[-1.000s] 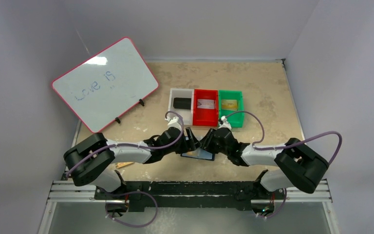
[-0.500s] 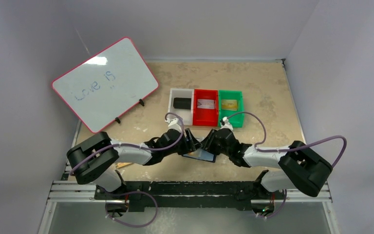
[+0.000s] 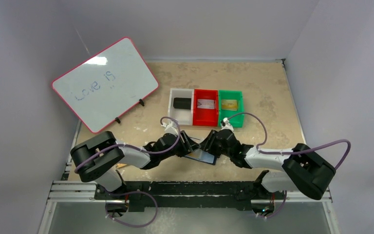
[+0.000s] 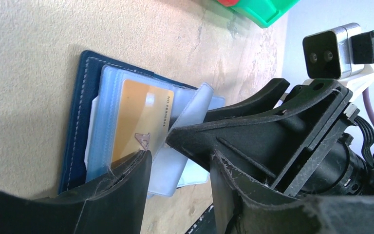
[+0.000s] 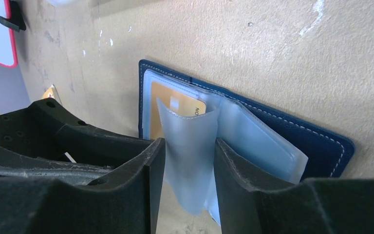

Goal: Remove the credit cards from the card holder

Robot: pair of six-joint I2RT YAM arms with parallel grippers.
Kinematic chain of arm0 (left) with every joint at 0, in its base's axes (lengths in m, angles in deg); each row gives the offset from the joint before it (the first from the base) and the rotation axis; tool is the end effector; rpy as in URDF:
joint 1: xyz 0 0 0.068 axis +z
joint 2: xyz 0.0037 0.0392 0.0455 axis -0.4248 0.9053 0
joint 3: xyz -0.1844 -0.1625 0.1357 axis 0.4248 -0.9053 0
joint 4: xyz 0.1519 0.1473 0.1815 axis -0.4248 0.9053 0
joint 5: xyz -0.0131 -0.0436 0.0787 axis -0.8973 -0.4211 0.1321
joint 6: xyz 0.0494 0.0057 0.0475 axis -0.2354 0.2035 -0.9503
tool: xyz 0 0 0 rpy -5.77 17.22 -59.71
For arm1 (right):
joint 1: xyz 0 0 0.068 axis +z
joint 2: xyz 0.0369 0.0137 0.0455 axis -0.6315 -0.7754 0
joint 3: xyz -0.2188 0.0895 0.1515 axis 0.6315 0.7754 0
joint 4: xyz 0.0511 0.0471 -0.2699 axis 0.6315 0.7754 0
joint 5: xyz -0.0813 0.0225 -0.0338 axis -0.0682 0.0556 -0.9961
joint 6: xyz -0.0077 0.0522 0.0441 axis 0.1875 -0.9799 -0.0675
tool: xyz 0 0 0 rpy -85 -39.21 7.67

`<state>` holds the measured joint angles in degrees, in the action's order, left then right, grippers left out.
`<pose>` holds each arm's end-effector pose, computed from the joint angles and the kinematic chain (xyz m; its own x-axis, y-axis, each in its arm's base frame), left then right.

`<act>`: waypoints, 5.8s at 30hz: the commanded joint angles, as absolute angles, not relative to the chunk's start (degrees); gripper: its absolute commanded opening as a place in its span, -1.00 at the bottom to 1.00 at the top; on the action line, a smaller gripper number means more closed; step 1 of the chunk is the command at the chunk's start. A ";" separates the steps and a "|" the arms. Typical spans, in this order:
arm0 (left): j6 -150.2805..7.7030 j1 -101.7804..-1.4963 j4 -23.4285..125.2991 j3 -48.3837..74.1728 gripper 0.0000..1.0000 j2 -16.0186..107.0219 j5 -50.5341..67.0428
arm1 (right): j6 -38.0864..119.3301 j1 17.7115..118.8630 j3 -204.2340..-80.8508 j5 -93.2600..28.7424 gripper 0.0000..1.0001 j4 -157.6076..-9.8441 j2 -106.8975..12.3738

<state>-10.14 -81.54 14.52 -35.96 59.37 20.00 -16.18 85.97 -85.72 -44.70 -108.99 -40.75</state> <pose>0.1653 -0.2427 0.1100 -0.8411 -0.4563 -0.2902 -0.0055 0.5438 -0.8392 0.1786 0.1835 0.1251 -0.7639 0.4906 -0.4193 0.0156 0.6635 0.7480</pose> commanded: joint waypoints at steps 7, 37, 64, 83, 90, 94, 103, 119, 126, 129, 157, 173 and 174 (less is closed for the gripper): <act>-6.95 -82.33 13.33 -39.28 -0.20 61.11 21.20 | -18.20 85.57 -86.41 -47.63 0.04 -104.15 -32.27; -23.04 -89.30 20.40 -23.67 -0.29 69.38 7.58 | -19.33 85.48 -92.62 -60.81 -0.09 -78.71 -15.99; -23.06 -89.56 60.79 -23.67 -0.04 43.29 49.04 | -13.92 85.28 -89.54 -43.84 -0.42 -101.05 -44.18; -20.80 -89.47 67.38 -24.47 0.03 37.31 53.73 | 0.07 84.82 -98.20 -32.52 -0.36 -109.38 -54.82; -20.79 -89.39 62.56 -24.73 -0.06 41.87 48.79 | 1.47 84.82 -98.34 -29.65 -0.35 -108.81 -53.12; -20.33 -89.23 60.08 -24.85 -0.12 44.61 46.61 | 1.31 84.86 -98.00 -29.09 -0.39 -108.77 -53.02; -19.70 -87.33 56.47 -26.05 -0.20 47.27 42.38 | -0.97 84.83 -96.69 -27.16 -0.48 -113.10 -53.67; -18.78 -83.40 53.57 -28.78 -0.29 48.53 37.33 | -1.41 84.82 -98.32 -25.09 -0.55 -114.17 -57.37; -19.17 -82.88 53.74 -29.18 -0.43 49.83 37.37 | -5.87 84.84 -95.49 -26.69 -0.68 -117.83 -54.91; -20.72 -82.80 55.74 -28.37 -0.51 50.96 38.33 | -8.15 84.66 -94.20 -27.34 -0.90 -119.46 -53.84; -28.72 -82.83 61.43 -22.13 -0.38 44.63 40.04 | -13.49 80.38 -86.98 -27.58 -0.95 -123.62 -51.32; -25.89 -82.86 48.90 -26.52 -0.49 50.67 31.27 | -14.88 80.29 -87.17 -28.51 -0.72 -123.14 -52.03; -25.96 -82.88 48.96 -26.53 -0.52 51.36 30.53 | -14.91 80.29 -87.05 -28.40 -0.70 -123.35 -52.05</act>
<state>-27.30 -82.94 53.66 -25.45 49.58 34.10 -14.54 80.55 -86.57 -27.95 -122.36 -51.32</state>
